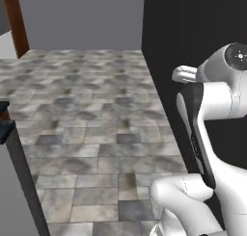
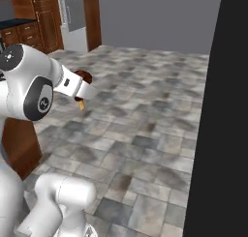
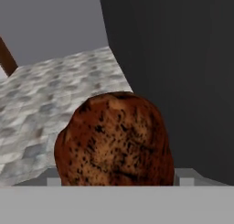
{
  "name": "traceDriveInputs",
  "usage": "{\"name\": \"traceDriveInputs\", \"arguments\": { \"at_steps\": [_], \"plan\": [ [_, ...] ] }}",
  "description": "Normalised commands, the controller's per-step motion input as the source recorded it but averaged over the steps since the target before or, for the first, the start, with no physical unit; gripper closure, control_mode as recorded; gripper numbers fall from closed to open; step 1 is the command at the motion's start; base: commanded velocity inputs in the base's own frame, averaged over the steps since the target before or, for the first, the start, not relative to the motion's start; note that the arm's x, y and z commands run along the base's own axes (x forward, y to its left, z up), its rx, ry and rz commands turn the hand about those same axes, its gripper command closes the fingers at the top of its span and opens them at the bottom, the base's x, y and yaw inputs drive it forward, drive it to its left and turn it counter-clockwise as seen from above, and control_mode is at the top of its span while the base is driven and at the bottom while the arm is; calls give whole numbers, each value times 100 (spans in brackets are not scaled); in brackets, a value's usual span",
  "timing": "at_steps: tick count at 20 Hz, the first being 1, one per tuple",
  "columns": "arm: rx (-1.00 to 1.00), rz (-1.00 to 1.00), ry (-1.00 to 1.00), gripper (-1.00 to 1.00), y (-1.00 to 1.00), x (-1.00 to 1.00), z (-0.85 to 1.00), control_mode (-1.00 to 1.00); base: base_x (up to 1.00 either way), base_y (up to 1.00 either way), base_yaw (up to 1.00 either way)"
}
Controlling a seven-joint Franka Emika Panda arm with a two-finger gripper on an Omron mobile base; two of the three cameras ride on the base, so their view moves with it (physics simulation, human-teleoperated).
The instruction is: Transport the steak and onion to the fridge. Place the steak on the rack containing meat and place the onion on the rack containing the vegetable, ensuring meats and vegetables are on different racks.
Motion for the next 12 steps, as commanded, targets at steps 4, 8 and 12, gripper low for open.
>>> {"name": "traceDriveInputs", "arguments": {
  "at_steps": [4, 8, 12],
  "plan": [
    [0, 0, 0, 100, 0, 0, 0, 100, 100, -12, 2],
    [0, 0, 0, 100, 0, 0, 0, 100, 100, -3, 5],
    [0, 0, 0, 100, 0, 0, 0, 100, 100, -3, 5]
  ]
}}
